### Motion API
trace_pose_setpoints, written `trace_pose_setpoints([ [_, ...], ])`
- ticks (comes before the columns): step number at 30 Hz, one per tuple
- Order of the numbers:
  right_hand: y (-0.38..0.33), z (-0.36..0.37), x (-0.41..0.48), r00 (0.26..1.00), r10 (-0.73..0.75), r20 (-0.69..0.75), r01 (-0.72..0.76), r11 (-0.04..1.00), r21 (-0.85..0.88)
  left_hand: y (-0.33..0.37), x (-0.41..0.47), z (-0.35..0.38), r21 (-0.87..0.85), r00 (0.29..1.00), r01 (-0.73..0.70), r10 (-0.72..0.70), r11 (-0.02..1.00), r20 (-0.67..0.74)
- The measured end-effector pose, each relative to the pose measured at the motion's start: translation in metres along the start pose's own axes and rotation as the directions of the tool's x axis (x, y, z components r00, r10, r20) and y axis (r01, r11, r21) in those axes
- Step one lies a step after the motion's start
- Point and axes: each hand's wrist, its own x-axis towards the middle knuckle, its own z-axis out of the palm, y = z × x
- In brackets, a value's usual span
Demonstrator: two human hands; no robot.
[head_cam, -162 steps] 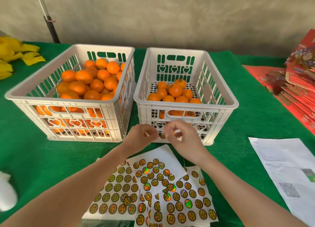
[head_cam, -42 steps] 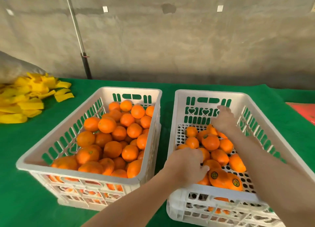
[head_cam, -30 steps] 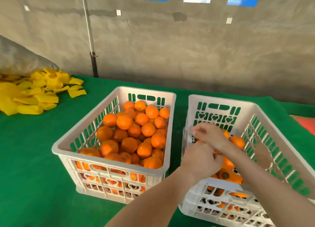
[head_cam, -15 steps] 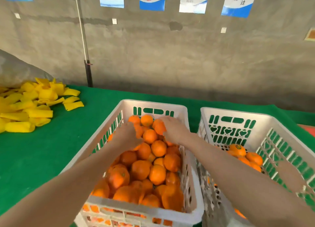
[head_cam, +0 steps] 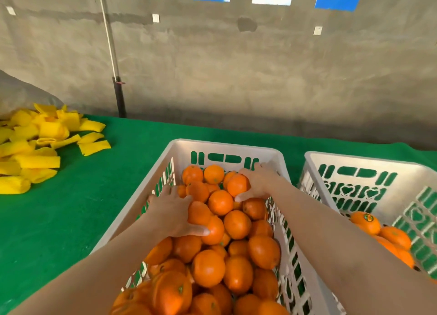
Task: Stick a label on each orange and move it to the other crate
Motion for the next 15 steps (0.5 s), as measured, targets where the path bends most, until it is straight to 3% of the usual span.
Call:
trace_pose_setpoints([
  [4,0.002,0.003,0.003,0.998,-0.035,0.058,0.028,0.992,0.120,0.005,-0.005,0.001,0.092,0.986,-0.109,0.120,0.990,-0.114],
  [9,0.000,-0.001,-0.002,0.994,-0.097,-0.054,0.098,0.995,0.017,-0.009,-0.002,-0.001,-0.166,0.970,-0.231,0.239,0.959,0.033],
  [13,-0.007,-0.011,-0.018,0.975,-0.181,-0.130,0.192,0.978,0.077,-0.006,-0.004,0.004,0.003,0.941,-0.326,0.325,0.945,-0.092],
  [15,-0.010,-0.025,-0.036,0.963,-0.201,-0.181,0.239,0.946,0.220,-0.002,-0.004,0.006,0.057,0.923,-0.333,0.338,0.941,-0.186],
])
